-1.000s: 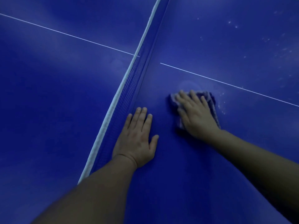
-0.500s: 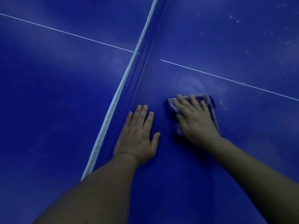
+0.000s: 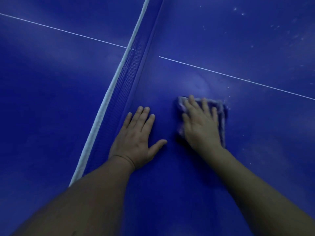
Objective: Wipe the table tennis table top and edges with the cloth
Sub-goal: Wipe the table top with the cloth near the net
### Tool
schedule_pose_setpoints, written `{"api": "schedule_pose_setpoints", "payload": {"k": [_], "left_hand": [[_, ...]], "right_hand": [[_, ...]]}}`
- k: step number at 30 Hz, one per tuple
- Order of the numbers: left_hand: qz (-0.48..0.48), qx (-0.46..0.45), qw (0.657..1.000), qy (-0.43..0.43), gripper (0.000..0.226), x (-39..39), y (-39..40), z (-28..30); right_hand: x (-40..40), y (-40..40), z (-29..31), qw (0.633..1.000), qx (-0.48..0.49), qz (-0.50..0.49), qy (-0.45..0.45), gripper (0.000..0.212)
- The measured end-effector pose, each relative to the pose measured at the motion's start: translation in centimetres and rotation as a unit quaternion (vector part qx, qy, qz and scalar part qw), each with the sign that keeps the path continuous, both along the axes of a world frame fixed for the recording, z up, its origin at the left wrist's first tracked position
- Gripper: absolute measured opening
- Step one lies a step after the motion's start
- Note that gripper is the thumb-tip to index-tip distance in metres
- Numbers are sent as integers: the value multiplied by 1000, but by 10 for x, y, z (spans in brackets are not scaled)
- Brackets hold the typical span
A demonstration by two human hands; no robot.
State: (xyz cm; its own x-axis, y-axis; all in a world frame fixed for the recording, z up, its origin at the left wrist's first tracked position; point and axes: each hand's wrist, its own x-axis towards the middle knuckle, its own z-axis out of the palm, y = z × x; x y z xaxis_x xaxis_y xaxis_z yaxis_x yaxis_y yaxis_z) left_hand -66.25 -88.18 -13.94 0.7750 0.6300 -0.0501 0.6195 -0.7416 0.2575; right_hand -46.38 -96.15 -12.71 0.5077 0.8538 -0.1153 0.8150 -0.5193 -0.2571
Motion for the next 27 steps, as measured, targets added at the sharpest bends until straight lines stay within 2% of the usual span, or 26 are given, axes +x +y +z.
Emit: {"api": "schedule_pose_setpoints", "payload": {"k": [4, 7, 9, 11, 13, 15, 18, 20, 23, 25, 27], "left_hand": [[7, -12, 1000, 8, 88, -1, 1, 0], [4, -9, 1000, 11, 86, -1, 0, 0], [-4, -8, 1000, 10, 84, -1, 0, -1], [-5, -3, 1000, 12, 83, -1, 0, -2], [-5, 0, 1000, 12, 82, 0, 0, -3], [-4, 4, 1000, 5, 81, 0, 0, -3], [-4, 7, 1000, 5, 80, -1, 1, -3], [-2, 8, 1000, -3, 80, 0, 0, -2], [0, 6, 1000, -4, 80, 0, 0, -1], [1, 11, 1000, -2, 81, 0, -1, -2], [1, 14, 1000, 0, 82, 0, -1, -1]], "right_hand": [[50, -2, 0, 977, 24, -210, 6, 50], [87, 52, 0, 960, 29, -278, -1, 52], [96, 83, -1, 976, 25, -215, -14, 52], [80, 84, -3, 996, 11, -80, -32, 52], [50, 45, -1, 998, -1, 47, -33, 57], [29, -17, 2, 994, -7, 112, -4, 60], [56, -66, -1, 996, -10, 82, -16, 59], [98, -48, -3, 999, -7, -24, -37, 62], [141, 17, -3, 986, -7, -168, -14, 55], [134, 47, -1, 990, -6, -142, -16, 55], [100, 38, -2, 998, -5, -33, -47, 57]]}}
